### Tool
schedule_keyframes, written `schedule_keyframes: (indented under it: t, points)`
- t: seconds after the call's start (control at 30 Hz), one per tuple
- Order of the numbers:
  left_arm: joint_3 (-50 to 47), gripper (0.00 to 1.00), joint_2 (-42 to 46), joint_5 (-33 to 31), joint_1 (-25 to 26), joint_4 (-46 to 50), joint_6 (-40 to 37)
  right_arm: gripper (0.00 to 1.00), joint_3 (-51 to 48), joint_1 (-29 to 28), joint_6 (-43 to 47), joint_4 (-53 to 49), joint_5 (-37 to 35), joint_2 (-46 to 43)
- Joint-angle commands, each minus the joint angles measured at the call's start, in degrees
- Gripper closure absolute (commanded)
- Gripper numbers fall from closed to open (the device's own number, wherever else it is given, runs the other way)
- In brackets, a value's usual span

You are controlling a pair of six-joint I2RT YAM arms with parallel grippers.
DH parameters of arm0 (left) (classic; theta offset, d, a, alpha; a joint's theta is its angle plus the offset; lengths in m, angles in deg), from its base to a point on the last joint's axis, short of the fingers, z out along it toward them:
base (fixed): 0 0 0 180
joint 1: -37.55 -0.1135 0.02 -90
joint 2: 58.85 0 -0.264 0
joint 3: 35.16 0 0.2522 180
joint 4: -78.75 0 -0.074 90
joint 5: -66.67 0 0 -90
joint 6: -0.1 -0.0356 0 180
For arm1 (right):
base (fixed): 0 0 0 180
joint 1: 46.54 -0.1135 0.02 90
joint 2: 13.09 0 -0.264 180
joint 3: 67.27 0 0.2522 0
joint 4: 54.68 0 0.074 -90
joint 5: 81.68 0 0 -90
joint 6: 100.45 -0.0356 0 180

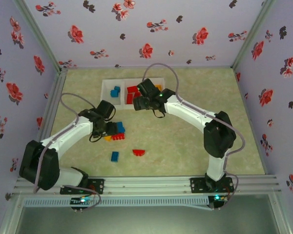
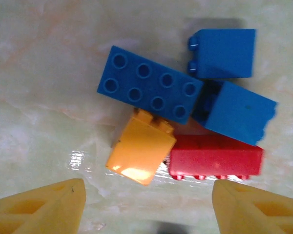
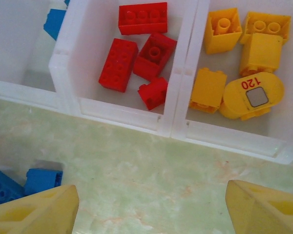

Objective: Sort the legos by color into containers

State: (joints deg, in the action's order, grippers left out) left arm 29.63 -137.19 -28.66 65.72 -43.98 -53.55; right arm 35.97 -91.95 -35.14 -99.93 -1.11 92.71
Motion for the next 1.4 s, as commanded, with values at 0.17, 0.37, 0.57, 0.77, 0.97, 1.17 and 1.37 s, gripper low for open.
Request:
schedule_keyframes:
  t: [0.17, 0.37, 0.57, 0.77, 0.97, 1.17, 1.37]
  points:
    - [-3.11, 0.34, -2.49, 0.9, -2.1, -3.65, 0.04, 0.21, -1.58, -0.57, -1.76, 0.63, 0.47, -2.44]
    - [-3.26, 0.36, -4.99, 1.55, -2.45, -4.53, -1.0, 0.21, -1.84, -0.61, -2.12, 0.55, 0.32, -2.42]
    - [-3.12, 0.37, -6.64, 3.54, -2.48, -6.26, -1.52, 0.22, -2.3, -0.65, -2.03, 0.01, -0.49, -2.72]
    - [-2.85, 0.37, -7.24, 5.59, -2.46, -7.51, -2.28, 0.22, -2.64, -0.64, -2.03, -0.07, -0.73, -2.76]
    - [-2.99, 0.36, -6.45, 4.02, -2.45, -6.67, -1.82, 0.22, -2.72, -0.6, -1.97, -0.18, -0.83, -2.92]
    - [-3.1, 0.29, -4.91, 2.6, -3.43, -5.59, -1.62, 0.22, -3.07, -0.73, -2.1, -0.25, -0.69, -3.33]
    - [-3.66, 0.36, -4.21, 2.51, -4.24, -5.51, -1.64, 0.22, -3.43, -0.82, -2.03, -0.24, -1.02, -4.28]
